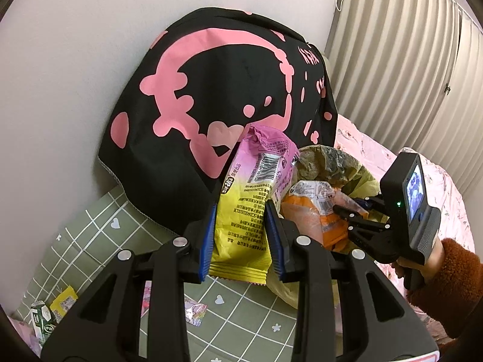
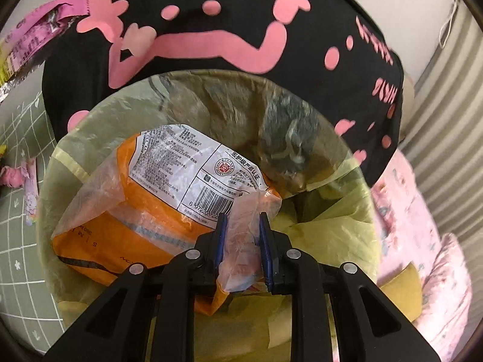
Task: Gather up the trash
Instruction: 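Carry both wrappers over the yellow bag and open both grippers to drop them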
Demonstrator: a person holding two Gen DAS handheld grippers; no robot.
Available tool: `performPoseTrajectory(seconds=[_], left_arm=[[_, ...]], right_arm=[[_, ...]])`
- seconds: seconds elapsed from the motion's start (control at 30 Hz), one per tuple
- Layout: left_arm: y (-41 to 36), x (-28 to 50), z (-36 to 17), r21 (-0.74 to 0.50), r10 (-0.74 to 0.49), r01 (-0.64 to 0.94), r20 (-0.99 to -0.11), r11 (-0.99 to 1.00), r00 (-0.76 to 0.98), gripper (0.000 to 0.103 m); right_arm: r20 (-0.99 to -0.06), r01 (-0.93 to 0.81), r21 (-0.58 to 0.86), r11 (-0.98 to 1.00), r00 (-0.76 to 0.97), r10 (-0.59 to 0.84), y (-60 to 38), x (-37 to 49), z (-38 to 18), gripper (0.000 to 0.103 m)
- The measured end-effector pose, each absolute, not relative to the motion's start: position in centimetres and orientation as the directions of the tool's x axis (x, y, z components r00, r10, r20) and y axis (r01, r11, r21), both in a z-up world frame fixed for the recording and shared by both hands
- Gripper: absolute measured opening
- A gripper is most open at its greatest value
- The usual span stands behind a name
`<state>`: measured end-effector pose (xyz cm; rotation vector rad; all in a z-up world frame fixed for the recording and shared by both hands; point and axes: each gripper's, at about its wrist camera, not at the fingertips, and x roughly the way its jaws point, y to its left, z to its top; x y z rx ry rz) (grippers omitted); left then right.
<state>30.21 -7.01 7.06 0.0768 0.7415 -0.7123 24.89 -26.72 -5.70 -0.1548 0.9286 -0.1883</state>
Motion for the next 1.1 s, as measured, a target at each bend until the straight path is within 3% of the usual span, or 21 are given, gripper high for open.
performPoseTrajectory(seconds=[0.1,0.2,0.33,0.53,0.8,1.1], left_arm=[[-7.3,30.4,7.1,-0.183,-0.571,0.623,-0.645,0.761,0.508,0.03],[-7.7,30.6,7.3,-0.181,-0.576,0.632,-0.646,0.754,0.502,0.03],[-8.7,30.6,7.7,-0.188,-0.596,0.652,-0.638,0.734,0.487,0.03],[-10.7,30.1,7.9,-0.182,-0.615,0.684,-0.637,0.706,0.465,0.03],[-14.8,28.7,8.0,-0.223,-0.689,0.761,-0.624,0.609,0.368,0.03],[-23.0,28.7,1.1,-0.169,-0.532,0.791,-0.817,0.588,0.221,0.029]], right_arm=[[-0.778,0.104,-0.163,0.981,0.599,-0.193,-27.1,24.6,-5.2,0.022],[-0.774,0.105,-0.123,0.987,0.613,-0.162,-27.3,24.0,-4.6,0.037],[-0.752,0.09,-0.076,0.993,0.649,-0.116,-27.4,23.0,-3.4,0.048],[-0.678,0.11,-0.048,0.993,0.727,-0.113,-27.9,21.1,-0.1,0.049],[-0.601,0.245,-0.063,0.968,0.764,-0.233,-31.4,18.2,3.0,0.049],[-0.58,0.404,-0.041,0.914,0.735,-0.351,-36.9,14.1,3.6,0.049]])
